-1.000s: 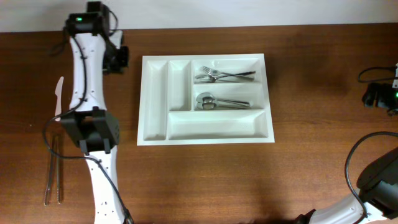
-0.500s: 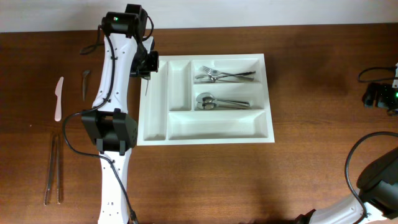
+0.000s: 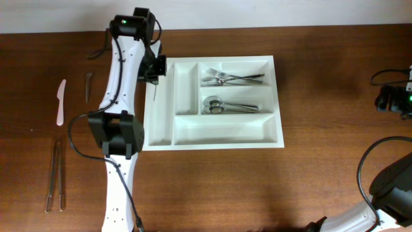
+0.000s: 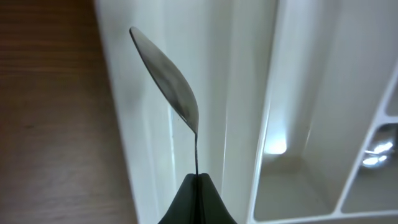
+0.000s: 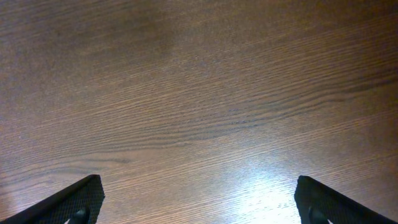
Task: Pack container
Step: 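Carry the spoon into the narrow left compartment of the tray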
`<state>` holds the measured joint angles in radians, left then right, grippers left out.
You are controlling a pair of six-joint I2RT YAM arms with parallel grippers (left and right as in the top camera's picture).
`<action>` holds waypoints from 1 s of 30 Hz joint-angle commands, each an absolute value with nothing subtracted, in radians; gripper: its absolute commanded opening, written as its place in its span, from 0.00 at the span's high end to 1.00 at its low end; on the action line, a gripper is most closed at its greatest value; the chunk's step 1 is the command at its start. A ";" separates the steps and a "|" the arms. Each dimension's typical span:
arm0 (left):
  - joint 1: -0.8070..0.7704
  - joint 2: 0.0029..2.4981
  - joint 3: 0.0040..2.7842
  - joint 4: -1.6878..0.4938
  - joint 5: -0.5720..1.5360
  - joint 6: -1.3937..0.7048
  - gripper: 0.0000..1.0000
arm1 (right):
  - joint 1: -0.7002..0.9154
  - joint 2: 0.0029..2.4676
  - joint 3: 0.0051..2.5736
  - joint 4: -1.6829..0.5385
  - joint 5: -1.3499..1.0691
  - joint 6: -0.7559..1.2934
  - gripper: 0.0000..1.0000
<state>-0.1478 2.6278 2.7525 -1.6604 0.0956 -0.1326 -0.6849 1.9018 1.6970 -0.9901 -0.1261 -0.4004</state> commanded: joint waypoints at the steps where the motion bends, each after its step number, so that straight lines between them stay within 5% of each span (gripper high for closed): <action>1: -0.166 2.666 2.743 -1.660 0.117 -0.146 0.98 | -0.687 1.911 1.692 -0.989 -0.139 -0.400 0.01; 24: -0.168 2.671 2.667 -1.613 0.116 -0.146 0.96 | -0.687 1.911 1.692 -0.989 -0.139 -0.400 0.01; 30: -0.167 2.672 2.657 -1.607 0.116 -0.146 0.89 | -0.687 1.911 1.692 -0.989 -0.139 -0.400 0.01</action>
<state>-0.1699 2.6659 2.6659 -1.6108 0.1047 -0.1394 -0.6849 1.9018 1.6970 -0.9901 -0.1261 -0.4007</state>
